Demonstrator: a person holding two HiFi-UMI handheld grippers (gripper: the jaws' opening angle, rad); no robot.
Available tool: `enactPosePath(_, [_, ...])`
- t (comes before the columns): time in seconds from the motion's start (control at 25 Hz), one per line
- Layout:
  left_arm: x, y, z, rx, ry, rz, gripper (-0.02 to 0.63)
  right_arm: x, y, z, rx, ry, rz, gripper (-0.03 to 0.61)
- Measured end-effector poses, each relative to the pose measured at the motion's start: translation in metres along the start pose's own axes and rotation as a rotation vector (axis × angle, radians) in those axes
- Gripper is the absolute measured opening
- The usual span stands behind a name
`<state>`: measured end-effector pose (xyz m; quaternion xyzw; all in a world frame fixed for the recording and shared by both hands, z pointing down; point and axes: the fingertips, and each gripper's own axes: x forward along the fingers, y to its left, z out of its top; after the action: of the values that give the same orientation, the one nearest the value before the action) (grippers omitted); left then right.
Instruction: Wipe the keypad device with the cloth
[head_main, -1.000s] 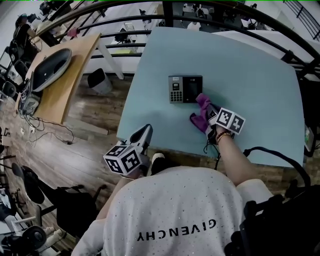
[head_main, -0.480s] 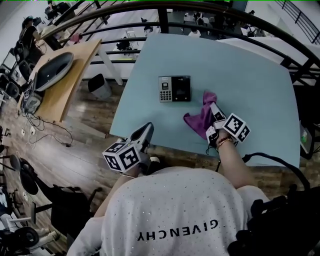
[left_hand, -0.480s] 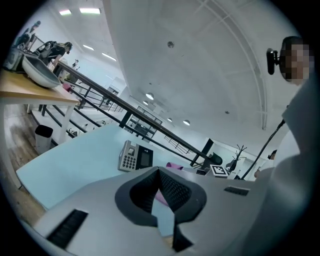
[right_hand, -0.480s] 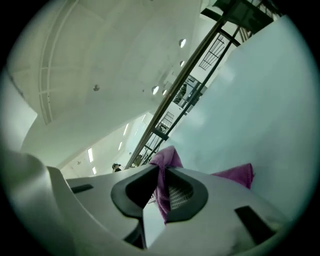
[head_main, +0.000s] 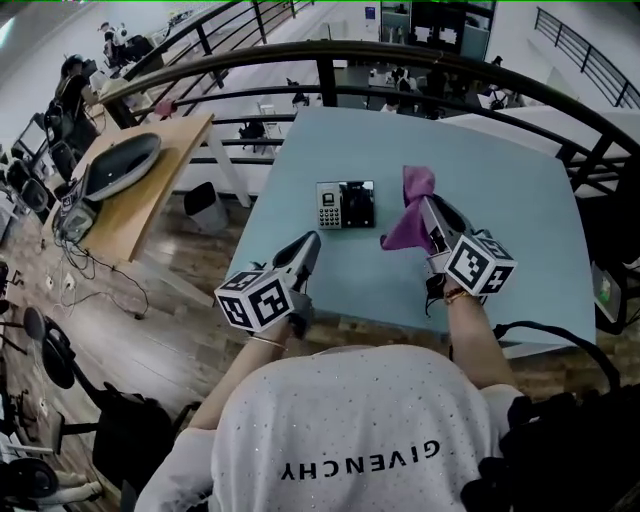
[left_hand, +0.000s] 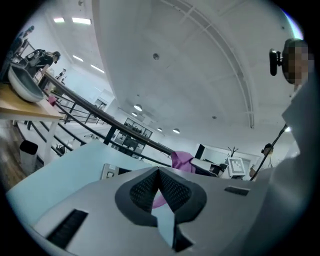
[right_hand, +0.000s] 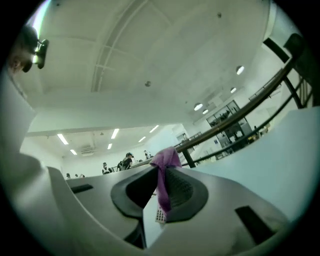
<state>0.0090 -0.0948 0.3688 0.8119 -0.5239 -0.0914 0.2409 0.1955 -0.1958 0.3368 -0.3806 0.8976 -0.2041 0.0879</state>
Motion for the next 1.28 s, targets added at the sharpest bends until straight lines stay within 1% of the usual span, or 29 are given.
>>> enactPosePath(0.12, [-0.006, -0.013, 0.026, 0.076, -0.018, -0.048, 0.0, -0.002, 0.037, 0.039, -0.09, -0.087, 0.051, 0.04])
enactPosePath(0.24, [-0.019, -0.019, 0.056, 0.124, -0.055, -0.08, 0.0, -0.009, 0.065, 0.06, -0.135, -0.12, 0.049, 0.04])
enactPosePath(0.4, [-0.046, -0.025, 0.091, 0.171, -0.098, -0.089, 0.0, -0.016, 0.097, 0.059, -0.166, -0.055, 0.02, 0.04])
enactPosePath(0.52, [-0.073, -0.028, 0.106, 0.177, -0.12, -0.095, 0.0, -0.022, 0.124, 0.049, -0.196, -0.01, 0.013, 0.04])
enactPosePath(0.64, [-0.097, -0.031, 0.105, 0.182, -0.118, -0.118, 0.0, -0.03, 0.145, 0.034, -0.217, 0.023, 0.01, 0.04])
enactPosePath(0.72, [-0.112, -0.03, 0.099, 0.171, -0.106, -0.122, 0.0, -0.04, 0.153, 0.02, -0.214, 0.042, 0.0, 0.04])
enactPosePath(0.8, [-0.118, -0.027, 0.098, 0.165, -0.11, -0.118, 0.0, -0.047, 0.157, 0.017, -0.207, 0.039, -0.001, 0.04])
enactPosePath(0.88, [-0.12, -0.024, 0.101, 0.168, -0.118, -0.105, 0.0, -0.049, 0.16, 0.015, -0.205, 0.041, 0.003, 0.038])
enactPosePath(1.0, [-0.121, -0.021, 0.098, 0.153, -0.123, -0.096, 0.0, -0.051, 0.159, 0.008, -0.217, 0.07, -0.008, 0.038])
enactPosePath(1.12, [-0.116, -0.023, 0.09, 0.142, -0.114, -0.104, 0.0, -0.053, 0.152, 0.003, -0.219, 0.094, -0.024, 0.038])
enactPosePath(1.28, [-0.103, -0.026, 0.079, 0.148, -0.097, -0.115, 0.0, -0.052, 0.14, 0.0, -0.22, 0.104, -0.033, 0.038])
